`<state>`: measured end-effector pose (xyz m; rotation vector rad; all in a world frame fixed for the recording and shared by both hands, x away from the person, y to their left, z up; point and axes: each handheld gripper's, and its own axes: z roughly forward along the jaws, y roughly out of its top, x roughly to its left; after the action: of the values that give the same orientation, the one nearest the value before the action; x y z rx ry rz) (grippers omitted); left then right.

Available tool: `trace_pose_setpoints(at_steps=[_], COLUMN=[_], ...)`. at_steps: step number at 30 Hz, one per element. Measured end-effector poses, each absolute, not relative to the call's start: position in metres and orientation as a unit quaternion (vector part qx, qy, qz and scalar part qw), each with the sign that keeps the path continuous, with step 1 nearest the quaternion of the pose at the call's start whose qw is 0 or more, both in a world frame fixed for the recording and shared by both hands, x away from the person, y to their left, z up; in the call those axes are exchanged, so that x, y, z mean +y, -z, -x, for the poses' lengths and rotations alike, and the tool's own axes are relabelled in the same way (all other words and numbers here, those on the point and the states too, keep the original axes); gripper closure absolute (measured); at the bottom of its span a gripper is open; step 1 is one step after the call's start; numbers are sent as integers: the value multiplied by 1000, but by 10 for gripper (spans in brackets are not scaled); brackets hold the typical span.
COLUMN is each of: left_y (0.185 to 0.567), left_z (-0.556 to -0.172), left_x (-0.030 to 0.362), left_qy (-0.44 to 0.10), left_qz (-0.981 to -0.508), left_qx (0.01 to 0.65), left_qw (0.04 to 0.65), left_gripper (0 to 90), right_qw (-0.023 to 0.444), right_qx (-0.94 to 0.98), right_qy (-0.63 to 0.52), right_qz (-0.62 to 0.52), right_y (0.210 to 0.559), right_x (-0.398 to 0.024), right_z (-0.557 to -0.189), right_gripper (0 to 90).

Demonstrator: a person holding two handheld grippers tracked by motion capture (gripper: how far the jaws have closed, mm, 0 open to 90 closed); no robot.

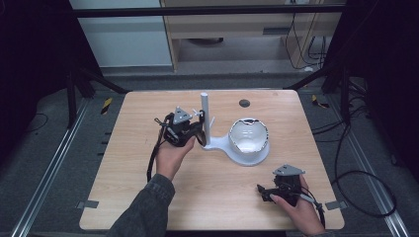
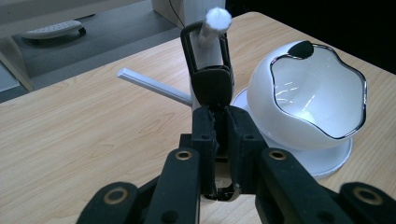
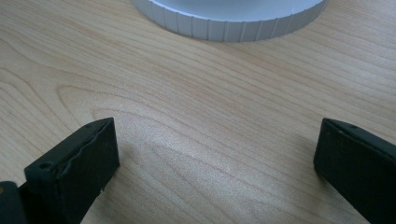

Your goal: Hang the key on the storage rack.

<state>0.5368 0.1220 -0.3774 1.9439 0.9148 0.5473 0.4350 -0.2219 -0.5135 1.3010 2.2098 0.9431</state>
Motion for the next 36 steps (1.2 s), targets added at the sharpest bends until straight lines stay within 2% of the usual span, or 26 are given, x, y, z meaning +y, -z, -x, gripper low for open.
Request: trace_pose_setpoints(at_steps=[18, 25, 26, 27, 29, 31, 32, 36], left_y=[383, 386, 386, 387, 388, 389, 389, 392], left_z=[-539, -532, -531, -530, -528, -525, -525, -521], left_x=[121, 125, 126, 127, 129, 130, 131, 129], left_qy=[-217, -237, -238, -240, -241, -246, -245, -225], left_qz=[-783, -780, -779, -780, -780, -781, -782, -800], left_qx=[371, 373, 374, 374, 373, 373, 373, 352], left_qw=[449, 443, 443, 442, 440, 436, 436, 431], left_gripper=[785, 664, 619, 619, 553, 444, 444, 283], right_qw=[203, 203, 205, 205, 205, 205, 205, 205], right_qx=[792, 791, 792, 792, 792, 792, 791, 791], right_qy=[-338, -338, -337, -337, -337, -337, -337, -337], right_qz=[-467, -467, -466, -466, -466, -466, -467, -468], right_y=[514, 513, 514, 514, 514, 514, 514, 514], right_x=[-222, -222, -222, -222, -222, -222, -222, -222], right_z=[-435, -435, -435, -435, -435, -435, -435, -434], right_gripper=[4, 4, 4, 4, 4, 4, 4, 4])
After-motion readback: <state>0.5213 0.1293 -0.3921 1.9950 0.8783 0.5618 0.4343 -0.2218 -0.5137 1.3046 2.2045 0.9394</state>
